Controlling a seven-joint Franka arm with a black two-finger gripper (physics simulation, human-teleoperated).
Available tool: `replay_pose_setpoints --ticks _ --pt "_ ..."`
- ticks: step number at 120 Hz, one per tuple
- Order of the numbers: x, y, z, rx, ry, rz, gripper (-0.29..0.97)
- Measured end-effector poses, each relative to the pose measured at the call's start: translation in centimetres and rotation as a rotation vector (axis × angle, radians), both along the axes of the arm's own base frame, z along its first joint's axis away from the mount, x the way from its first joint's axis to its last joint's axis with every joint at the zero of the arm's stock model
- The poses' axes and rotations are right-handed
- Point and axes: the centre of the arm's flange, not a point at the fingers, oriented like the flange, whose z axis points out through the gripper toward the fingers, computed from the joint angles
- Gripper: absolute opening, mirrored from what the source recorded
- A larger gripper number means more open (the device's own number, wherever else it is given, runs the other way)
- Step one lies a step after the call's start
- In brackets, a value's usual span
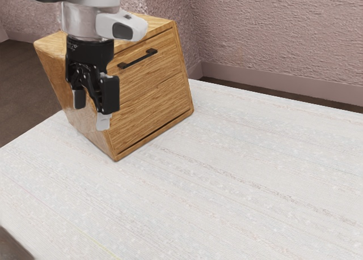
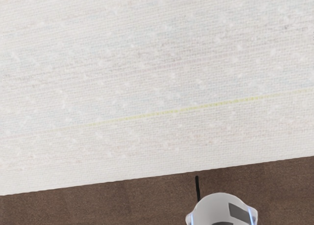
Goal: Pull the drawer handle with one arm to open the drawer
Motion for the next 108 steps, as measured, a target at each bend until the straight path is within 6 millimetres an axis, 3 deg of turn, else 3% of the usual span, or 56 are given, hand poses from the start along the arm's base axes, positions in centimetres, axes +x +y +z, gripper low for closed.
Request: replay_pose_setpoints --ticks 9,21,32,49,60,70,81,108 --pt "2.1 -1.1 0.0 0.004 -0.111 -0.093 0.68" --pt "2.8 -0.9 1.5 0.009 -0.228 -0.18 0.68" --pt "3.7 2.8 2.2 0.006 -0.291 -0.186 0.68" --pt "6.7 8.1 1.2 0.219 -0.311 -0.185 0.68" --pt "8.7 6.0 1.2 0.328 -0.349 -0.266 0.68" --pt "12.4 4.6 -0.9 0.334 -0.37 -0.323 0.68" --pt "16.1 5.5 -3.4 0.334 -0.396 -0.344 0.68" --pt "19.3 5.7 -3.9 0.321 -0.516 -0.348 0.68"
